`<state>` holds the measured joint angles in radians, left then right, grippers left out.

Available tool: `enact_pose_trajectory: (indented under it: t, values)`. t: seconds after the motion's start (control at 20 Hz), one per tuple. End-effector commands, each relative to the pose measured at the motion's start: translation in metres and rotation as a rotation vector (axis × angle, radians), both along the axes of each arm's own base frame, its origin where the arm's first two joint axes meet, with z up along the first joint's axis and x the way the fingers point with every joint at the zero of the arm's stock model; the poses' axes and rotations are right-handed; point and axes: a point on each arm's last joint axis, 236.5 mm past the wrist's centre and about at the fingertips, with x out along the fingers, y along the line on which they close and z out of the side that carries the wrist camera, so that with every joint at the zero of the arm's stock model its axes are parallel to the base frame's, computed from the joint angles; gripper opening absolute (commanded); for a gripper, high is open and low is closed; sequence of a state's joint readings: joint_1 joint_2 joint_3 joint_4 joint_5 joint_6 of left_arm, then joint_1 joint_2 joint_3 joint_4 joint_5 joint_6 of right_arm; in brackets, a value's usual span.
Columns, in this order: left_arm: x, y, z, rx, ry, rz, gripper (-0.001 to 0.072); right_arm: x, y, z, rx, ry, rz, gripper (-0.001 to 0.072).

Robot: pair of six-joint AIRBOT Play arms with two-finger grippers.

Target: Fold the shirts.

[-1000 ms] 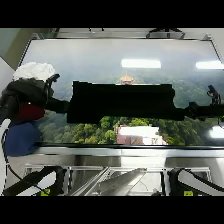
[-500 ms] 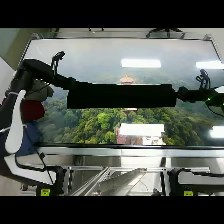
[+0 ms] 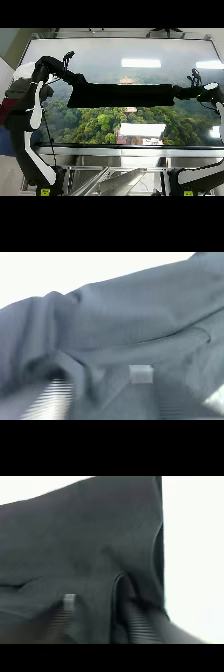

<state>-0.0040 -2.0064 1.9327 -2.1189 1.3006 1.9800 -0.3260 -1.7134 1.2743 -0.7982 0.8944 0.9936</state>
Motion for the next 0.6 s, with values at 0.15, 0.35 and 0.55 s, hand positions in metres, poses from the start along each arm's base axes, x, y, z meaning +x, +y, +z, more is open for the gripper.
enact_pose_trajectory:
  t: [0.15, 0.35, 0.55]
  values:
    - [0.051, 0.008, 0.045, -0.010, -0.186, 0.097, 0.0689, 0.012, -0.028, 0.001, -0.073, 0.006, -0.009, 0.0583]
    - [0.037, 0.011, 0.049, -0.013, -0.160, 0.111, 0.0688, 0.003, -0.016, -0.024, -0.017, 0.078, 0.016, 0.0583]
    - [0.004, -0.014, 0.045, -0.024, -0.041, 0.017, 0.0687, -0.006, 0.007, -0.039, 0.096, 0.132, 0.047, 0.0572]
